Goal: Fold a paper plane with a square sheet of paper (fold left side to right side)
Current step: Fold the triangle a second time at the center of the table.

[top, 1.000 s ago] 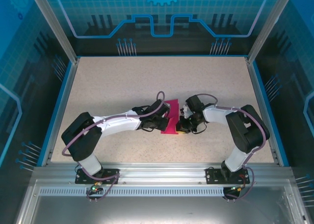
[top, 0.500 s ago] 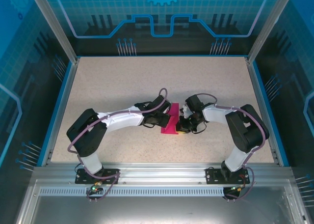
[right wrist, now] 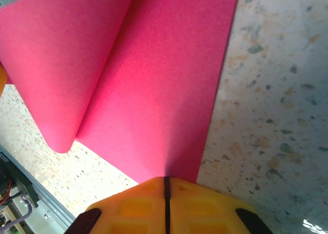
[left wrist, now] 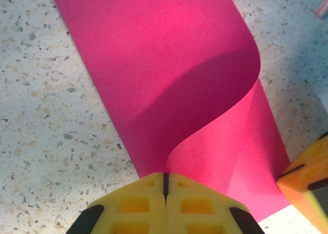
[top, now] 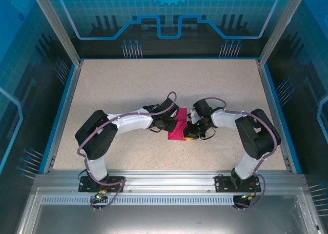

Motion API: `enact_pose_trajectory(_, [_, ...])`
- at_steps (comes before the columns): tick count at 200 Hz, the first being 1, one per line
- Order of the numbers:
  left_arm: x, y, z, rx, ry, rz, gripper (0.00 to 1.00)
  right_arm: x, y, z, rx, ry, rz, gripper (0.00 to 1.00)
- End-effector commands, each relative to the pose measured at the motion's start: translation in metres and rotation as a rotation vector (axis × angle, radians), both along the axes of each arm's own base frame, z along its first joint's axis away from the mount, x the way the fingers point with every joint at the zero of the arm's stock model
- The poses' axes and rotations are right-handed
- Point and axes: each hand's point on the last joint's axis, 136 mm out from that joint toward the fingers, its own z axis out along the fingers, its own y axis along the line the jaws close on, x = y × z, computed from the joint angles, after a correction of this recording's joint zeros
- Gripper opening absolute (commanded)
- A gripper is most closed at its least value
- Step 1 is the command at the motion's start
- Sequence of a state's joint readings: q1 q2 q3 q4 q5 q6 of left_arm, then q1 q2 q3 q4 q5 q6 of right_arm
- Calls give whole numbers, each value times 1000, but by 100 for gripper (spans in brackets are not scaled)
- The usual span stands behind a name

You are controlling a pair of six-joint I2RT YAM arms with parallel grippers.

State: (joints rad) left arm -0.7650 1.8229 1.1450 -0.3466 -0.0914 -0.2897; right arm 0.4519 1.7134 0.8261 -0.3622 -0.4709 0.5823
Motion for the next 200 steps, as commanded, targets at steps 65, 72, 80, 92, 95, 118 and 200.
enact_pose_trajectory(65, [16,-1,-3,14,-1,1,0,-17,-4,-14,-60,63,34,8])
enact_pose_trajectory(72, [16,-1,-4,15,0,-1,0,-18,-4,-14,-60,63,34,8])
enact_pose_trajectory(80, [16,-1,-5,16,1,0,0,-17,-4,-14,-60,61,34,8])
enact_pose_trajectory(92, [17,-1,-6,18,2,1,0,-18,-5,-15,-63,64,34,9])
enact_pose_trajectory(95, [17,-1,-5,18,1,1,0,-17,-4,-15,-62,63,34,8])
enact_pose_trajectory(118, [17,1,-8,30,2,3,0,-18,-4,-15,-62,65,37,8])
enact_pose_trajectory(200, [20,2,-16,53,6,10,0,-19,-3,-16,-63,72,41,8])
